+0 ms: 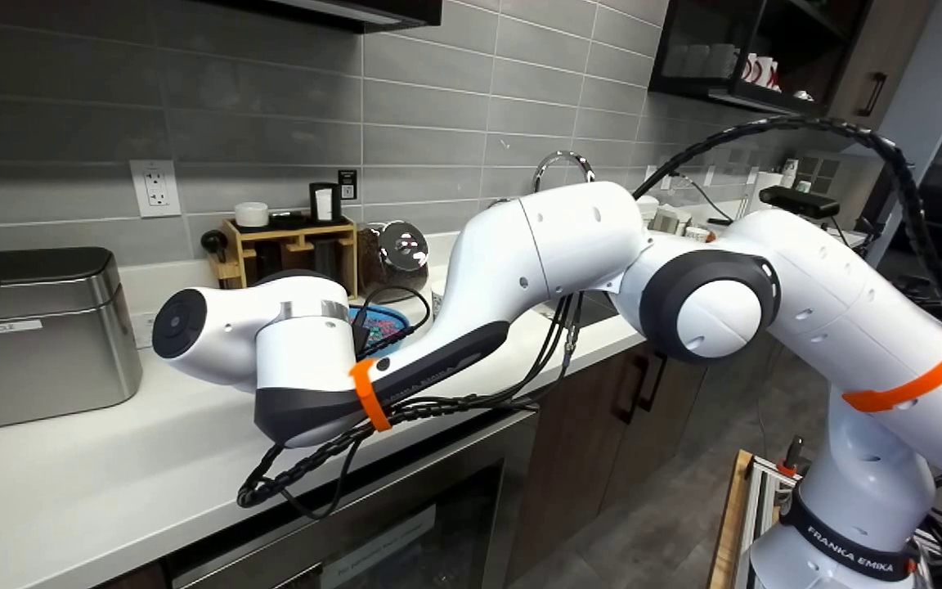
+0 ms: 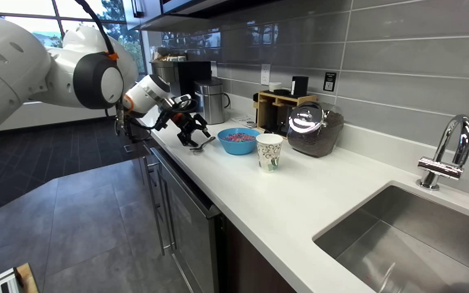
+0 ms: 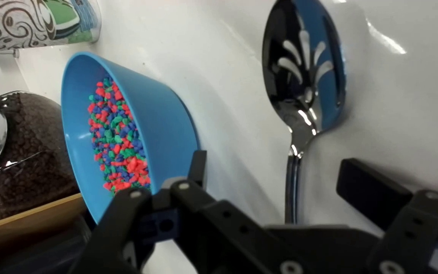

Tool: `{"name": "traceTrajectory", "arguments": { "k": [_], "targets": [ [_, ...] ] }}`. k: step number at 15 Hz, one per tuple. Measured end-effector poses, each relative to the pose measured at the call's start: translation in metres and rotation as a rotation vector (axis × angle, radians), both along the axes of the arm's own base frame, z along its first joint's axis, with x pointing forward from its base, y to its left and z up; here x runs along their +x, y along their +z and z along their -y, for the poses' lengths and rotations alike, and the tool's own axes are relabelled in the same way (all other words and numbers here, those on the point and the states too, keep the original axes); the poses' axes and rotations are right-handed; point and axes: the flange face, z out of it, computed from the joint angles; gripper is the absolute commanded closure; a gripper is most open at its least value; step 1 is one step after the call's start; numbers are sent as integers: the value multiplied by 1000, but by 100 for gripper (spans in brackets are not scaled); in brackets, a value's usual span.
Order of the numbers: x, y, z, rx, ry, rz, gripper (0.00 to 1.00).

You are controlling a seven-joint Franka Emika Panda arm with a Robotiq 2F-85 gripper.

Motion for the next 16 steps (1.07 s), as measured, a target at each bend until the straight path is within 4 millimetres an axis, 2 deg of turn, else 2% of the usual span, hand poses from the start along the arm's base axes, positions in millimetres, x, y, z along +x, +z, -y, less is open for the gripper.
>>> {"name": "traceTrajectory", "arguments": {
  "k": [1,2,3,7,10,15,16],
  "targets": [
    [1,0,0,5,-2,6,19],
    [2,0,0,16,-4,15,18],
    [3,0,0,26,-9,24,23],
    [9,2,2,63,-7,51,22],
    [12,2,4,83,-1,56,17],
    [17,4,10,139,23,39,22],
    [17,4,11,151,28,36,21]
  ]
}}
